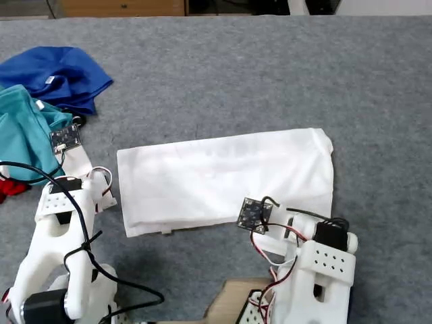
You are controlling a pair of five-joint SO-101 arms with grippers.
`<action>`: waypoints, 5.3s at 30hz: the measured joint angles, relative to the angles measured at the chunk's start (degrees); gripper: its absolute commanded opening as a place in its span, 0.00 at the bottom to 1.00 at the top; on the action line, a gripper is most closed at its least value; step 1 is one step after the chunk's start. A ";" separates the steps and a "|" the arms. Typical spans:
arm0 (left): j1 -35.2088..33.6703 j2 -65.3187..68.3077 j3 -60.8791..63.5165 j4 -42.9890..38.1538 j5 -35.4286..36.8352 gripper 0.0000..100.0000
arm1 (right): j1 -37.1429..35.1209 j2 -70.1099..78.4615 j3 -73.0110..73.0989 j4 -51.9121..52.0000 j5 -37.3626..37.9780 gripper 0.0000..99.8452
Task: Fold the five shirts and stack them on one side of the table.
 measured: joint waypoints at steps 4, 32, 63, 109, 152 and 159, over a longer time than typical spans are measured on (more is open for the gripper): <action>0.00 0.00 0.00 0.00 0.00 0.02 | 0.00 0.00 -0.53 0.97 0.00 0.15; 0.00 0.00 0.00 0.00 0.00 0.02 | 2.64 34.29 -16.09 6.86 8.18 0.24; 0.00 0.00 0.00 0.00 -1.85 0.02 | 2.64 42.90 -18.29 -5.19 6.15 0.17; 0.00 0.00 0.00 0.00 -1.85 0.02 | -10.29 46.68 -45.19 10.11 -1.85 0.00; 0.00 -0.18 -1.14 3.69 -1.93 0.13 | -2.29 75.43 -85.89 24.35 -10.81 0.06; 0.26 0.09 -17.41 23.82 2.20 0.20 | 6.68 72.53 -72.35 0.35 -34.64 0.01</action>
